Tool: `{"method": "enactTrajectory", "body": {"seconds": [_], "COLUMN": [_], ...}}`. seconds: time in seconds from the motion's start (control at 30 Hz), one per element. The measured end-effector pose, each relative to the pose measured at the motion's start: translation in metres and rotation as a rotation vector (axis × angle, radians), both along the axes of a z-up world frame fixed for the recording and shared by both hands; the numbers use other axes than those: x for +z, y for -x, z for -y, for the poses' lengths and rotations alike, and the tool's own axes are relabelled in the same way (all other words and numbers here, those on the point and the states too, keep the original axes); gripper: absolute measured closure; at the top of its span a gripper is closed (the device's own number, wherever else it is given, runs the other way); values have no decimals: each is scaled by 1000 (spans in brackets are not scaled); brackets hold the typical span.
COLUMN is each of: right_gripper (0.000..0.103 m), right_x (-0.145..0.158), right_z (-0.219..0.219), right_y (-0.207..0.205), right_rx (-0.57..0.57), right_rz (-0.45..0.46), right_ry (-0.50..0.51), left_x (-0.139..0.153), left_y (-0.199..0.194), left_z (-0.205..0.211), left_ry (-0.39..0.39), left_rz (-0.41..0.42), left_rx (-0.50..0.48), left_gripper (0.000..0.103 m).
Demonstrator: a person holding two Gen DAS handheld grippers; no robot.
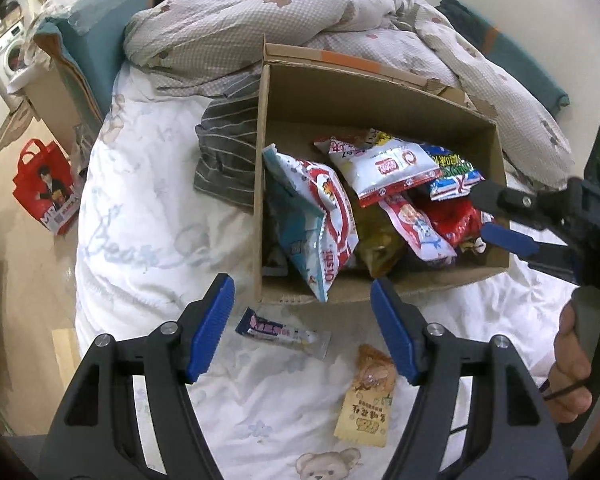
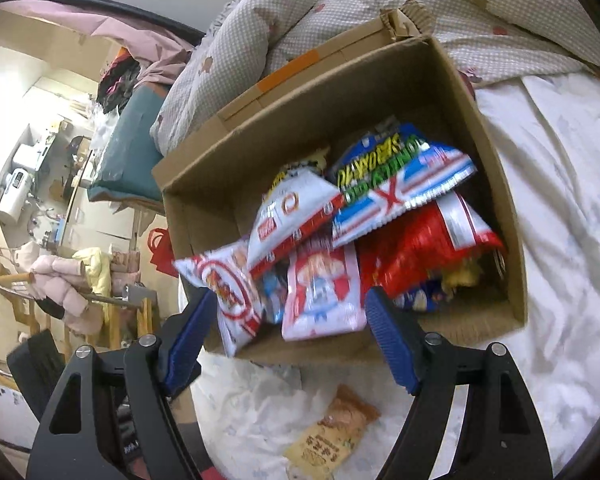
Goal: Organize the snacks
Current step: 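Withdraw both grippers toward the last snacks on the sheet, then grasp the orange peanut packet with the right gripper while the left grasps the blue wafer bar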
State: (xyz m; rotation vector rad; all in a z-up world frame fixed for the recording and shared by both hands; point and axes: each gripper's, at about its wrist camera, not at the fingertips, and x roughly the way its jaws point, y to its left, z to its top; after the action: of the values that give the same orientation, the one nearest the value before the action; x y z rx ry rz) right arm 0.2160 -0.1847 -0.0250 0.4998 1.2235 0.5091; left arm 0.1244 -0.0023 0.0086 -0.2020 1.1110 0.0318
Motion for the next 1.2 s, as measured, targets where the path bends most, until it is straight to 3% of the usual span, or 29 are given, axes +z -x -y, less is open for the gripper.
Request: {"method": "enactTrajectory", "body": {"seconds": [0.47,0.87,1.0,1.2], "right_gripper": [23,23,23,23], "right_x": [-9,-53,-72,-95], "right_z": [2,0,-14,-65], "right_y": [74,96,99,116], "right_rx": [44,36,62,204], "right_rz": [12,-138,-175,-114], "right_ry": [80,104,183,422], "left_x": [-16,-21,-27,-35], "left_y": [33,55,58,58], "left_z": [0,-14,-21,-21], "left_ry": [-27,-38,-29,-47], "left_rz": [-27,-39,-58,-91], "left_rx": [-17,35,61,68], "left_gripper": [36,35,19,19]}}
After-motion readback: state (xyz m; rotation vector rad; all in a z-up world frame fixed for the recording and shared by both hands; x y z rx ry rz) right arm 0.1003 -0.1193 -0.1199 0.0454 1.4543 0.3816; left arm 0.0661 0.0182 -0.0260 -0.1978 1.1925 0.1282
